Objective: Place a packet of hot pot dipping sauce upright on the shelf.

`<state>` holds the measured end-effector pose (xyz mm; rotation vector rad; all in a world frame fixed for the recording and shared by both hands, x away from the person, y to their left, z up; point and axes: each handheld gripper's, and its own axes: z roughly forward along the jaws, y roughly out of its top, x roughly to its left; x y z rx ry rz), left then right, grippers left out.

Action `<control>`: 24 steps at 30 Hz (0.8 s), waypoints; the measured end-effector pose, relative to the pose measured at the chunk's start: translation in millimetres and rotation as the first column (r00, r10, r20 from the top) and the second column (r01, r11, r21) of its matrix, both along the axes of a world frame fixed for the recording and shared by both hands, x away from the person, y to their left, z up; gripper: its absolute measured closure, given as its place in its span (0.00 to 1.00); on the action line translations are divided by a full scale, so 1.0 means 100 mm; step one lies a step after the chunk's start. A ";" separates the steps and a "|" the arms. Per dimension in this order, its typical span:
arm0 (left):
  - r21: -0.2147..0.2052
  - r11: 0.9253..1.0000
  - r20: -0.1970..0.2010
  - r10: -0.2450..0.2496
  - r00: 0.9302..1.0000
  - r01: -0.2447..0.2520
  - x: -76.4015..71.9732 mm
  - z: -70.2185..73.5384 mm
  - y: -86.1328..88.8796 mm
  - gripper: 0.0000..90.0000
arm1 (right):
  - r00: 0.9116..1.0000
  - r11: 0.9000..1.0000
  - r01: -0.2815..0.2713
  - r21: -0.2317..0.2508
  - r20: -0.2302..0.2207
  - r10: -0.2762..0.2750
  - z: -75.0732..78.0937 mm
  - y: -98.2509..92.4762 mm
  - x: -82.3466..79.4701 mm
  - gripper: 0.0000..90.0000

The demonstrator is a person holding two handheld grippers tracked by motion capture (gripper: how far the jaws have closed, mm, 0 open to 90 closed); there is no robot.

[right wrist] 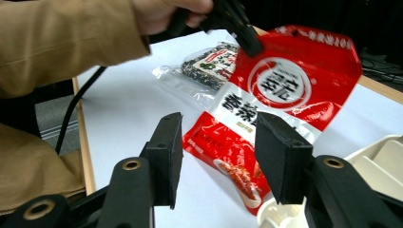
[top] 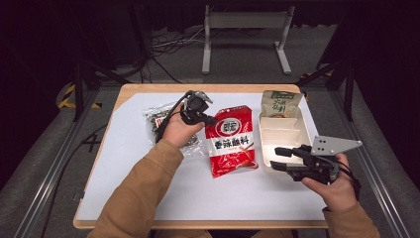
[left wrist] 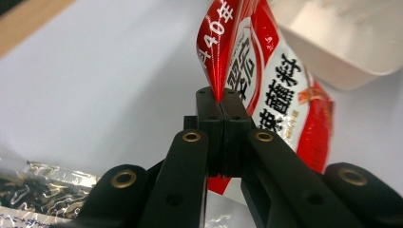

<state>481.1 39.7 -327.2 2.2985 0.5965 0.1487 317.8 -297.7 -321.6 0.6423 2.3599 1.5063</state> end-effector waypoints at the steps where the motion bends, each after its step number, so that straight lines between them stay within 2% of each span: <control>1: -0.008 1.000 0.015 -0.013 1.000 0.013 -0.07 0.05 0.00 0.99 | 1.000 1.000 0.003 -0.003 0.000 -0.003 0.01 0.00 0.01 0.60; 3: -0.023 0.999 0.048 -0.045 0.998 0.046 -0.21 0.16 0.00 0.99 | 1.000 1.000 0.008 -0.013 0.004 -0.008 0.03 0.00 0.03 0.61; 4: -0.023 0.999 0.048 -0.045 0.998 0.046 -0.21 0.16 0.00 0.99 | 1.000 1.000 0.008 -0.013 0.004 -0.008 0.03 0.00 0.03 0.61; 5: -0.034 0.996 0.081 -0.080 0.993 0.083 -0.36 0.25 -0.01 0.99 | 1.000 1.000 0.008 -0.008 0.010 -0.008 0.05 0.01 0.05 0.62; 6: -0.034 0.996 0.081 -0.080 0.993 0.083 -0.36 0.25 -0.01 0.99 | 1.000 1.000 0.008 -0.008 0.010 -0.008 0.05 0.01 0.05 0.62; 7: -0.054 0.992 0.098 -0.108 0.989 0.113 -0.49 0.32 -0.01 0.99 | 1.000 1.000 0.011 -0.009 0.023 -0.010 0.07 0.01 0.05 0.62; 8: -0.054 0.992 0.098 -0.108 0.989 0.113 -0.49 0.32 -0.01 0.99 | 1.000 1.000 0.011 -0.009 0.023 -0.010 0.07 0.01 0.05 0.62; 9: -0.057 0.990 0.109 -0.122 0.987 0.129 -0.54 0.35 -0.02 0.99 | 0.999 1.000 0.015 -0.004 0.033 -0.015 0.09 0.01 0.06 0.64; 10: -0.065 0.988 0.117 -0.134 0.984 0.142 -0.61 0.39 -0.02 0.99 | 1.000 1.000 0.006 -0.001 0.025 -0.006 0.10 0.01 0.06 0.65; 12: -0.064 0.984 0.134 -0.155 0.979 0.164 -0.71 0.44 -0.03 0.99 | 0.999 1.000 0.003 0.000 0.032 -0.003 0.12 0.00 0.05 0.65; 14: -0.040 0.983 0.154 -0.170 0.973 0.178 -0.81 0.50 -0.04 0.99 | 1.000 1.000 -0.003 0.005 0.030 0.003 0.14 -0.01 0.06 0.64; 16: -0.029 0.982 0.168 -0.179 0.969 0.186 -0.85 0.54 -0.03 0.99 | 0.999 1.000 0.005 0.006 0.034 -0.005 0.15 -0.01 0.07 0.62; 18: -0.037 0.980 0.178 -0.187 0.966 0.197 -0.89 0.58 0.00 0.99 | 0.999 1.000 0.009 0.003 0.031 -0.009 0.17 -0.02 0.09 0.60; 19: -0.053 0.979 0.173 -0.187 0.967 0.199 -0.91 0.59 0.02 0.99 | 0.999 1.000 0.013 -0.002 0.037 -0.013 0.18 -0.02 0.10 0.59; 23: -0.088 0.968 0.165 -0.217 0.962 0.234 -1.00 0.65 0.10 0.99 | 0.998 1.000 0.023 -0.007 0.058 -0.022 0.21 -0.02 0.12 0.54; 24: -0.088 0.968 0.165 -0.217 0.962 0.234 -1.00 0.65 0.10 0.99 | 0.998 1.000 0.023 -0.007 0.058 -0.022 0.21 -0.02 0.12 0.54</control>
